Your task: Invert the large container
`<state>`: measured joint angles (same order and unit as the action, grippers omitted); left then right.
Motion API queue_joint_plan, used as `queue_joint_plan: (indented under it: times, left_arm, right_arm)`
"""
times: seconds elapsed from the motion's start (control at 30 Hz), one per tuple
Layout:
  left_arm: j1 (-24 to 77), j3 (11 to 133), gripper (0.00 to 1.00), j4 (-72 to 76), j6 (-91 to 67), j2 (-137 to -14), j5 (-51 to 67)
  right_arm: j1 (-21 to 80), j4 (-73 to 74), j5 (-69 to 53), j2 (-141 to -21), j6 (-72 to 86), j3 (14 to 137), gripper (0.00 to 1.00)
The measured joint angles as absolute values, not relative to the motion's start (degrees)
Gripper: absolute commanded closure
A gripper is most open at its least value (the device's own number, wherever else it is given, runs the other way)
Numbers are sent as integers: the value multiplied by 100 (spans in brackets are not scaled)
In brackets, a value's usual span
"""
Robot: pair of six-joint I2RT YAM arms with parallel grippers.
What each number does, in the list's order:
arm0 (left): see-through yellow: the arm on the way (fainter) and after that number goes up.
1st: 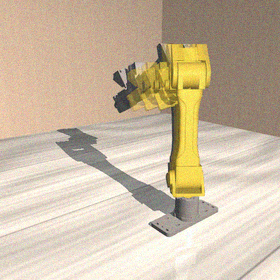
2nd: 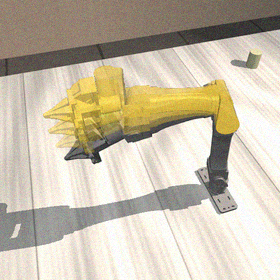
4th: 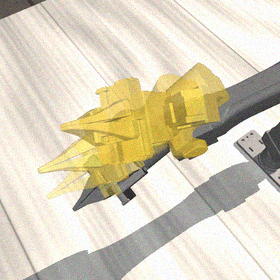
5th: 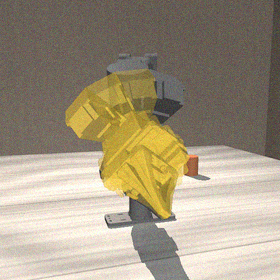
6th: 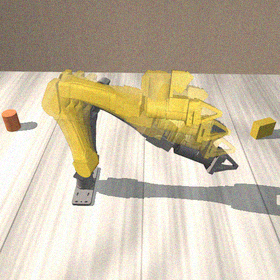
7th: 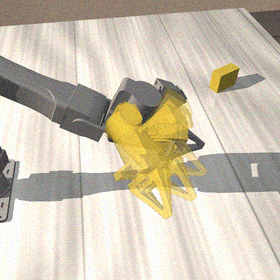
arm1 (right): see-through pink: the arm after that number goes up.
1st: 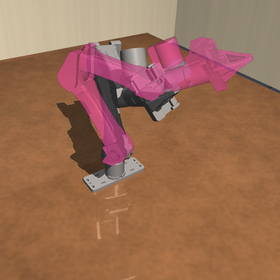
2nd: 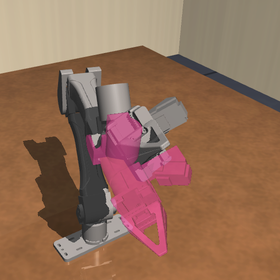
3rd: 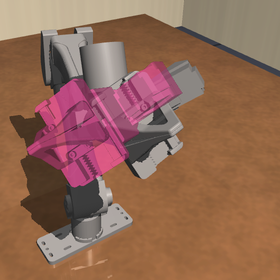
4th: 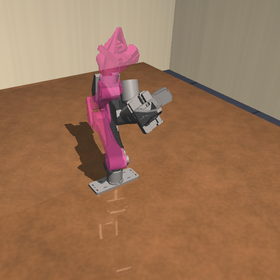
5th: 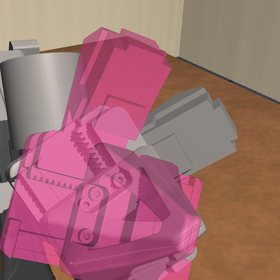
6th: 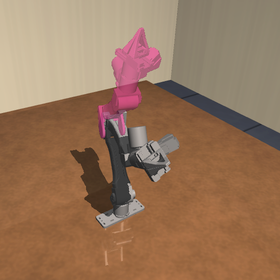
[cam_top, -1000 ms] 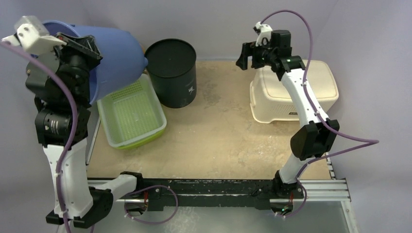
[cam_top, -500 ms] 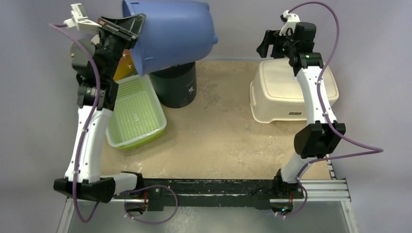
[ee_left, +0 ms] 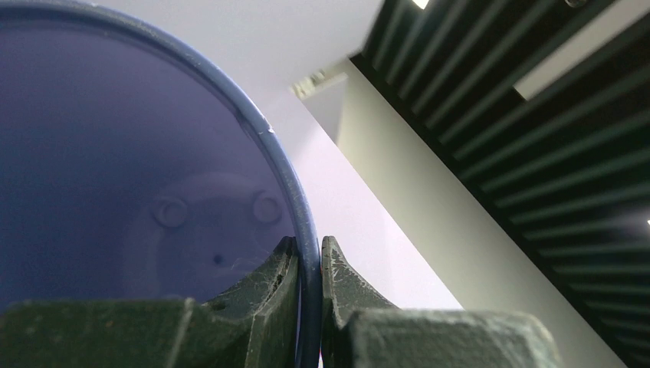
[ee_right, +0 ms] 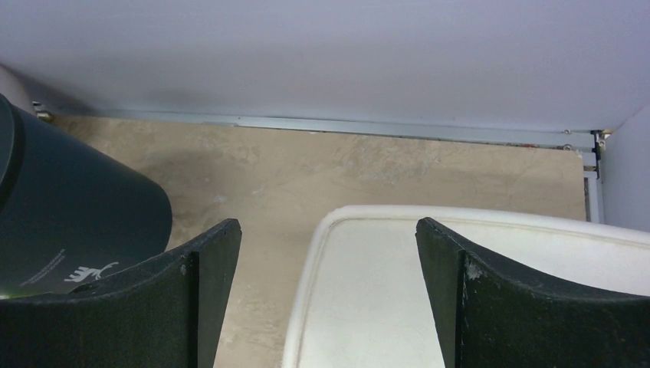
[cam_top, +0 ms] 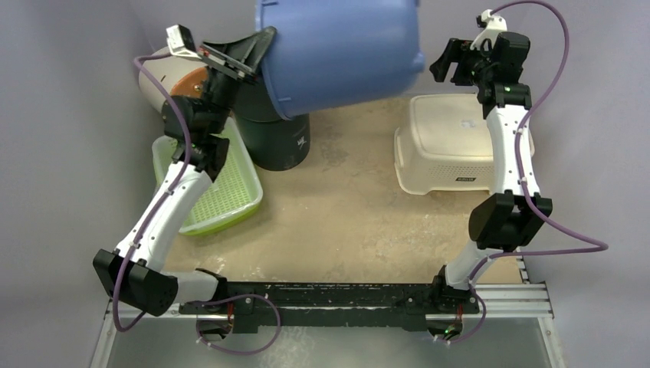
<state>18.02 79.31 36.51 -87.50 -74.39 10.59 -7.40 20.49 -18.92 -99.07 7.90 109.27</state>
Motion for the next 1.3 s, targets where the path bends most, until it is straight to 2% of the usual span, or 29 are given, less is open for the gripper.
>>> queue_joint_plan:
  times: [0.1, 0.33, 0.63, 0.87, 1.07, 1.3]
  left_arm:
    - [2300, 7614, 100, 4036, -8899, -7443, 1074]
    - [2746, 6641, 100, 4121, -8820, -7463, 945]
    - [3358, 5065, 100, 4941, -8917, -8064, 106]
    - [3905, 4268, 100, 6283, -9417, -8372, -714]
    - [4104, 2969, 100, 6694, -9874, -8189, -1503]
    - [4289, 1940, 100, 6351, -10403, -7478, -1682]
  right_arm:
    - [-744, 2029, -1933, -9920, 797, 10940, 13]
    - [-873, 2018, -2088, -10167, 810, 11187, 13]
    - [-1210, 2016, -2370, -10475, 934, 11585, 14]
    - [-1278, 1970, -2445, -10619, 991, 11719, 14]
    - [-1278, 1935, -2565, -10661, 1017, 11664, 15]
    - [-1278, 1859, -2705, -10733, 1046, 11644, 15]
